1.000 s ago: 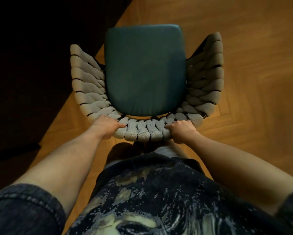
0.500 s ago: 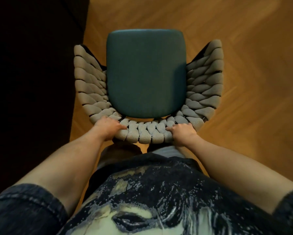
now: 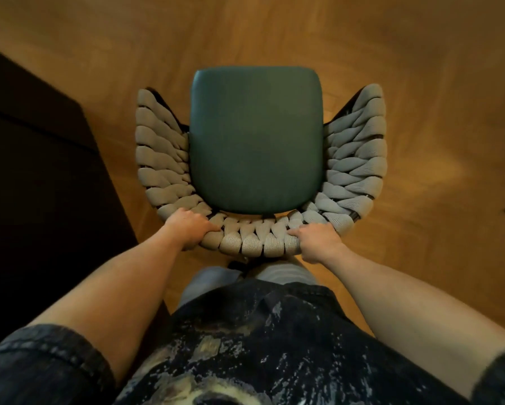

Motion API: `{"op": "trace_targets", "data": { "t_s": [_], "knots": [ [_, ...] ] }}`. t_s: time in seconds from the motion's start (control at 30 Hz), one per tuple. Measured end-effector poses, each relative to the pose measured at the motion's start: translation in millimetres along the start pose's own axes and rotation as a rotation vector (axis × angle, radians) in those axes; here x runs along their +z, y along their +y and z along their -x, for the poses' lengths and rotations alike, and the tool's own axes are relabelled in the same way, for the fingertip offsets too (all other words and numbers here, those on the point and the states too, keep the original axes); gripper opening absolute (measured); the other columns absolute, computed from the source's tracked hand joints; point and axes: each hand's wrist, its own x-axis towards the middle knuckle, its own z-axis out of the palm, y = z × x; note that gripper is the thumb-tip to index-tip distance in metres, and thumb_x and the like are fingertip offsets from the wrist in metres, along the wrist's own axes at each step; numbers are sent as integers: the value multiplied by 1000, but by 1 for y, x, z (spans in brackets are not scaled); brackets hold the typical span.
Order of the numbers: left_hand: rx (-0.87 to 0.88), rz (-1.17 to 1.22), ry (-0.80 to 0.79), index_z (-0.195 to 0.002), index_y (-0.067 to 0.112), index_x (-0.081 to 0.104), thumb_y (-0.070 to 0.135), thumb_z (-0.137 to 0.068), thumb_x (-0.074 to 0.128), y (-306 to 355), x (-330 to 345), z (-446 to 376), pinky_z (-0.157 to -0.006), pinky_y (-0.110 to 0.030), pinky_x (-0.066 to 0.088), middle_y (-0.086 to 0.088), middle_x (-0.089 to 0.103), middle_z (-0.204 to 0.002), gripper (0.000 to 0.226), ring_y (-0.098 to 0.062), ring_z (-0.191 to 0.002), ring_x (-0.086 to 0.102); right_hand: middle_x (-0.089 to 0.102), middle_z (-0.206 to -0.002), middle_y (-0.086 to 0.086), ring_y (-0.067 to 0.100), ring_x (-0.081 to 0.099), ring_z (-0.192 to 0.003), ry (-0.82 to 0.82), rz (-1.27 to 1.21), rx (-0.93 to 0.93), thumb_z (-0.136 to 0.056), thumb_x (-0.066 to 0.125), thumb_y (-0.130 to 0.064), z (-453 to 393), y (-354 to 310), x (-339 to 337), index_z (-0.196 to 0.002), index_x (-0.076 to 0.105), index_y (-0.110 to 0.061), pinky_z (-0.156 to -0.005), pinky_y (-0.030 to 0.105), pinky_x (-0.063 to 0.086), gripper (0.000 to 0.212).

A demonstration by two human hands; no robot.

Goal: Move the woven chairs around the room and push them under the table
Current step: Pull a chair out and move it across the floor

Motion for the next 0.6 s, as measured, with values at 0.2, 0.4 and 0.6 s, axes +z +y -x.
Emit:
{"op": "trace_targets", "data": {
  "t_s": [0.2, 0.4, 0.6],
  "knots": [
    [99, -123, 20, -148, 54, 31, 31, -101, 52, -37, -30, -18, -102, -42, 42, 8, 55, -141, 57, -21, -128, 53, 61, -134, -3, 24, 56, -124, -8, -185, 101, -92, 55, -26, 3, -22, -1, -153, 37, -44, -90, 40, 42, 66],
    [217, -273, 9, -147, 53, 32, 30, -97, 59, -65, -59, -35, -100, -42, 46, 6, 57, -136, 61, -21, -123, 55, 64, -130, -3, 24, 60, -121, 31, -335, 216, -91, 58, -27, 1, -49, -3, -149, 43, -44, -87, 39, 44, 63],
    [321, -463, -41, -152, 48, 29, 20, -97, 58, -90, -89, -49, -105, -42, 42, 4, 51, -145, 68, -23, -131, 51, 66, -126, -3, 24, 61, -119, 65, -477, 337, -91, 61, -41, -4, -88, -7, -141, 51, -44, -91, 41, 45, 51]
  ]
}}
